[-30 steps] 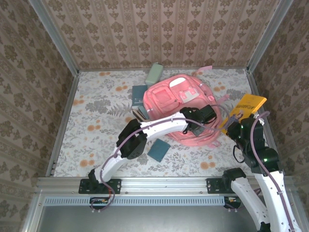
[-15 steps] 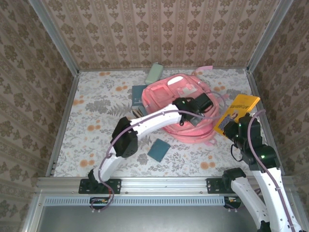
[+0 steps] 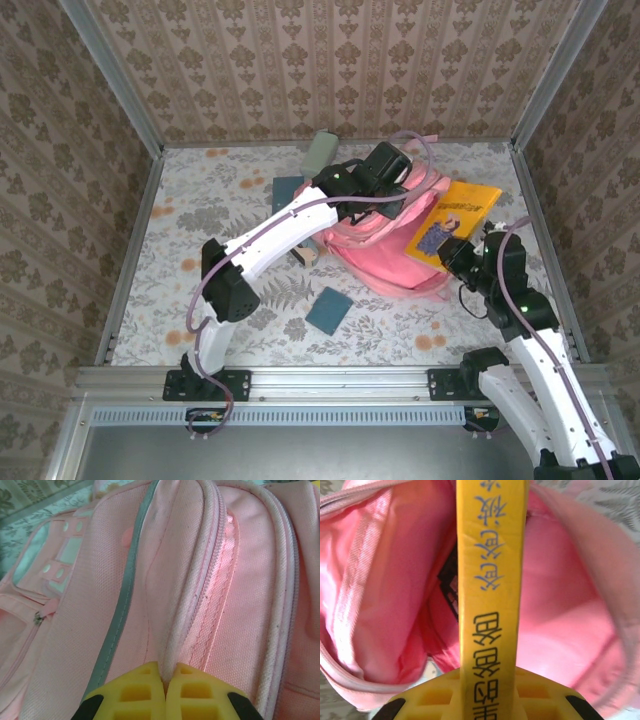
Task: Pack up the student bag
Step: Place the book in the student bag.
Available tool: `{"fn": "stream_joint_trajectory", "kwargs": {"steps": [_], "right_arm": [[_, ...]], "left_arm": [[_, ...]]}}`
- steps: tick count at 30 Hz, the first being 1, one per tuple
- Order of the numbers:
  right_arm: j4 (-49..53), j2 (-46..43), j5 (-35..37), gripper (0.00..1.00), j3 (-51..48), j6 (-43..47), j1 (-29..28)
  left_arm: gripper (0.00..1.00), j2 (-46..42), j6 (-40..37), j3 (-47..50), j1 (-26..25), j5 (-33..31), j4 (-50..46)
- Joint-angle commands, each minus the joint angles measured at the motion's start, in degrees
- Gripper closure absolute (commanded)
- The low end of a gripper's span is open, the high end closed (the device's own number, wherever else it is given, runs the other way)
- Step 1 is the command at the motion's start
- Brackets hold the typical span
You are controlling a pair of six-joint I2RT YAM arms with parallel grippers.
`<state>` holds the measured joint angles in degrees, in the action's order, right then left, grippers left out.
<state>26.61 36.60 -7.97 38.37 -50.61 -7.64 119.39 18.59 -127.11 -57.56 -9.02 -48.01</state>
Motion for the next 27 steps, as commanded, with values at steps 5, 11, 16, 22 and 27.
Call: {"fn": "stream_joint_trajectory", "kwargs": {"steps": [5, 11, 16, 22, 27], "right_arm": [[-28.9, 6.3, -8.7, 1.0, -4.9, -12.1, 0.3], [-44.7, 15.3, -9.0, 1.0, -8.2, -20.2, 0.3], [-53.8, 23.3, -8.3, 1.0, -8.5, -24.1, 0.3], [-64.0, 33.7, -7.9, 1.0, -6.6, -27.6, 0.1], [-68.5, 41.3, -9.5, 1.0, -3.9, -28.6, -0.3]], "left_arm": [[1.0, -4.4, 5.9, -1.4, 0.4, 5.9, 7.5], [1.0, -4.4, 7.2, -1.5, 0.4, 7.6, 8.3], [1.0, -4.5, 7.5, -1.7, 0.1, 8.7, 8.9], [1.0, -4.0, 7.7, -2.3, 0.0, 9.8, 9.1], [1.0, -3.6, 7.9, -2.9, 0.0, 10.5, 9.1]]}}
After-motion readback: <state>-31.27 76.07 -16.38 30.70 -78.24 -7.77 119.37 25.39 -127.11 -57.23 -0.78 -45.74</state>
